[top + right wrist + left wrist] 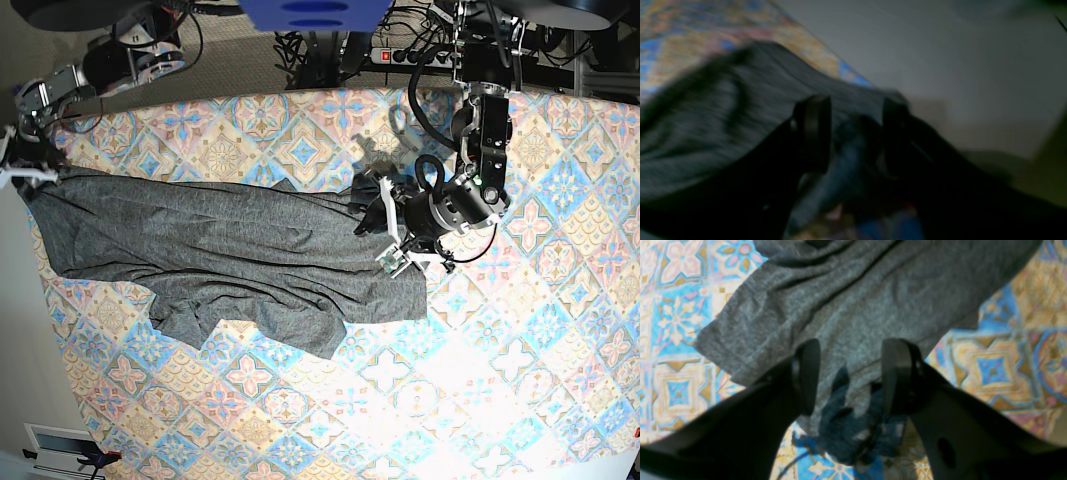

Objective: Layout the t-shirt on the table in an organized manner, then fold the t-shirt properly
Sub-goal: 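Hold the shirt with the left gripper while the right gripper repositions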

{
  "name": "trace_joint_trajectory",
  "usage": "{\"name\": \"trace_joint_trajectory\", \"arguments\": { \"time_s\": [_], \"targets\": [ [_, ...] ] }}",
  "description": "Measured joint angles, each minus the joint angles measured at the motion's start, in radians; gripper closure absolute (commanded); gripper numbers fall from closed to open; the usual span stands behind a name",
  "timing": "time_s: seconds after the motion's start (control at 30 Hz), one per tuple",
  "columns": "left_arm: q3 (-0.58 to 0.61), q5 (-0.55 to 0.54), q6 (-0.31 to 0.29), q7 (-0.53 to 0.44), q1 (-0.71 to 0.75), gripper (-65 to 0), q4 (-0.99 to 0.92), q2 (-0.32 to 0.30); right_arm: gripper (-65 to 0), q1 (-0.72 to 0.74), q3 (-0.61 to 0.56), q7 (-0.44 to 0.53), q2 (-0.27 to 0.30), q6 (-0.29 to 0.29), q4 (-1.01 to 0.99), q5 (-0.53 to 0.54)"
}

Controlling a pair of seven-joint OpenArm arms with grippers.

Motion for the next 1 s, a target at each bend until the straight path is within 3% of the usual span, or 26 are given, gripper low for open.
{"name": "trace_joint_trajectory", "arguments": {
  "time_s": [0.5, 0.77, 0.83, 0.93, 1.0],
  "targets": [
    [0.000, 0.014, 0.000, 0.000, -0.001, -29.0, 0.000, 0.003, -24.2, -0.114, -0.008, 0.013, -0.013, 0.027, 0.007, 0.010],
    [0.004, 0.014, 0.000, -0.001, -0.003, -29.0, 0.000, 0.005, -24.2, -0.151, -0.016, 0.006, -0.145, 0.008, 0.176, 0.006],
    [0.005, 0.013, -0.002, 0.000, -0.002, -29.0, 0.000, 0.005, -24.2, -0.153, -0.066, -0.009, -0.175, 0.007, 0.200, 0.001],
    [0.006, 0.013, 0.000, 0.000, -0.003, -29.0, 0.000, 0.005, -24.2, -0.145, -0.108, -0.011, -0.195, 0.031, 0.224, 0.003],
    [0.006, 0.014, 0.000, 0.000, -0.002, -29.0, 0.000, 0.005, -24.2, -0.138, -0.108, 0.003, -0.196, 0.015, 0.235, 0.006]
  ]
}}
